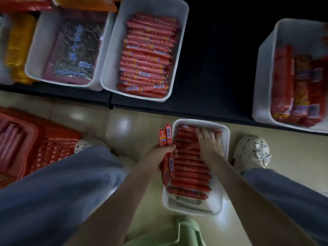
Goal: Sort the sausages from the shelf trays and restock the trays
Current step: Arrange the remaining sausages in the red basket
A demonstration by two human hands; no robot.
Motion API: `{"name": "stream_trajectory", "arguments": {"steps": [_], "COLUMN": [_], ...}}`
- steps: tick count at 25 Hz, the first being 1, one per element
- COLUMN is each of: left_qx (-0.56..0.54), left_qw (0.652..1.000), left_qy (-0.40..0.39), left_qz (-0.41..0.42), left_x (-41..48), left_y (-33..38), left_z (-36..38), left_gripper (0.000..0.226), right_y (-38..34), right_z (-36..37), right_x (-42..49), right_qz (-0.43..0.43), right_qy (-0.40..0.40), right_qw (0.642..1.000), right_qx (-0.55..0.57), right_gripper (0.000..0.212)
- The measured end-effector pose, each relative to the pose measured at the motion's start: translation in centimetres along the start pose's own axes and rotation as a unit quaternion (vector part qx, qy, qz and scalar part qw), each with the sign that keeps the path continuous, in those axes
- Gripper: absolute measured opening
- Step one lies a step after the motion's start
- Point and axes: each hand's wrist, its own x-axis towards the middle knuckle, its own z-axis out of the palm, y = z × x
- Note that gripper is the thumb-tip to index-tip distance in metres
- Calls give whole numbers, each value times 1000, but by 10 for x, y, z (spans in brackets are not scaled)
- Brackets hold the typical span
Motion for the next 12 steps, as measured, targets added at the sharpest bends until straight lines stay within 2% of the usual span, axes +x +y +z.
{"name": "stream_trajectory", "arguments": {"steps": [2,4,6,7,10,12], "left_qx": [-14,-18,-38,-65,-103,-91], "left_qw": [1000,1000,999,996,987,987], "left_qy": [-2,5,-26,-58,-109,-110], "left_qz": [-3,1,-11,-26,-63,-74], "left_x": [5,11,12,11,16,22], "left_y": [-7,-13,-15,-16,-23,-30], "left_z": [5,11,20,23,27,28], "left_gripper": [7,7,20,32,63,65], "right_y": [0,-5,-17,-23,-28,-19], "right_z": [-5,-11,-18,-18,-15,-9], "right_x": [-11,-26,-43,-50,-61,-59], "right_qz": [-22,-48,-71,-80,-42,-16], "right_qy": [43,69,0,-44,-90,-103], "right_qw": [996,970,904,881,884,890], "right_qx": [77,230,422,465,457,445], "right_gripper": [64,54,55,60,70,69]}}
